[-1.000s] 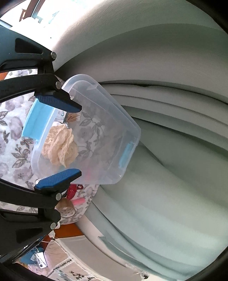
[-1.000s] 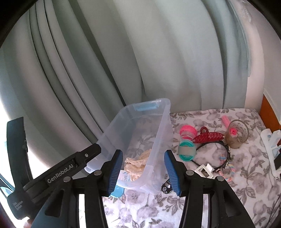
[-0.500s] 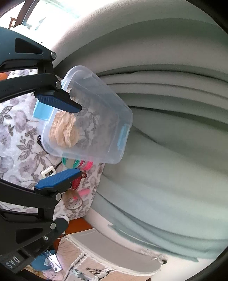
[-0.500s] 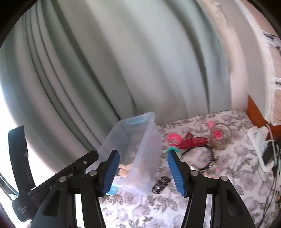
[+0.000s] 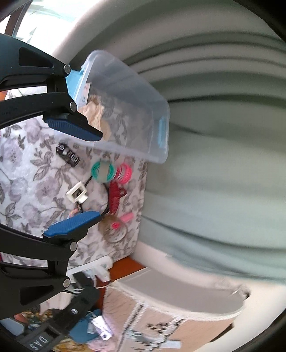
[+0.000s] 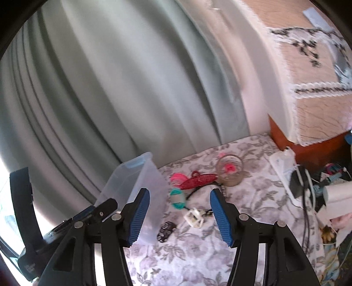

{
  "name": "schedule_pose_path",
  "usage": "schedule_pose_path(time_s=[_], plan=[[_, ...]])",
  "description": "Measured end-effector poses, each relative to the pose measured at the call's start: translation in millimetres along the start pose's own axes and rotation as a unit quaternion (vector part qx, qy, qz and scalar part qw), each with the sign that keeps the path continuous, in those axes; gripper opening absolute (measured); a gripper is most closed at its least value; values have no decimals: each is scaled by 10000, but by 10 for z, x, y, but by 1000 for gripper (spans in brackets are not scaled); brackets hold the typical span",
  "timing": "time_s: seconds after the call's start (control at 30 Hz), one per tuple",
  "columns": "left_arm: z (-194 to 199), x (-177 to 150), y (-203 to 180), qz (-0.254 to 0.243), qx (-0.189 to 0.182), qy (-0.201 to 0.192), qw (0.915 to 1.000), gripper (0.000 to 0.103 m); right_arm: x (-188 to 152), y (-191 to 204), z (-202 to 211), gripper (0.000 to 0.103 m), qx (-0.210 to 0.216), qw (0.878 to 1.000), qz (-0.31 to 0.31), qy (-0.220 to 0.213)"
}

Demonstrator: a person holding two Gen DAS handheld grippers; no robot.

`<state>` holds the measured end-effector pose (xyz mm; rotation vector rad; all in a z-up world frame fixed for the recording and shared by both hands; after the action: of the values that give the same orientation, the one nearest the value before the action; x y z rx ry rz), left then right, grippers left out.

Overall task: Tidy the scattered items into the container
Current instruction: 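Withdraw both grippers from the clear box toward the remaining items, then grasp the white claw clip with the left gripper while the right gripper grasps the brown tape roll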

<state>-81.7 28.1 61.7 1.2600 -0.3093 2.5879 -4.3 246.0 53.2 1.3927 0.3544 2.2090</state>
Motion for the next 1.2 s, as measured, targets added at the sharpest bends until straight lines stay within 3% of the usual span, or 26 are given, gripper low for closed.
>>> schedule_pose_path(time_s=[0.43,1.2], plan=[[-600,-192,-587,-328,29,591,9977,67,-111,-413,-191,61,-222,9989,-337,220],[-1879,-912,-767,-450,-64,2051,9777,67,-710,-968,-1258,61,-610,9870,-679,1320]])
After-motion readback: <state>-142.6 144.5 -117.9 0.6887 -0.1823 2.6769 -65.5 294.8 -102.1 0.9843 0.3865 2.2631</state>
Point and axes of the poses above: each gripper's, at about its wrist camera, not at the fingertips, and z roughly against the way its jaws point, y to its left, x to its top, the point moved 5 cm from there along -z, roughly the way its jaws point, and after that the axes turned 4 degrees about -y, right-handed, at the moved point
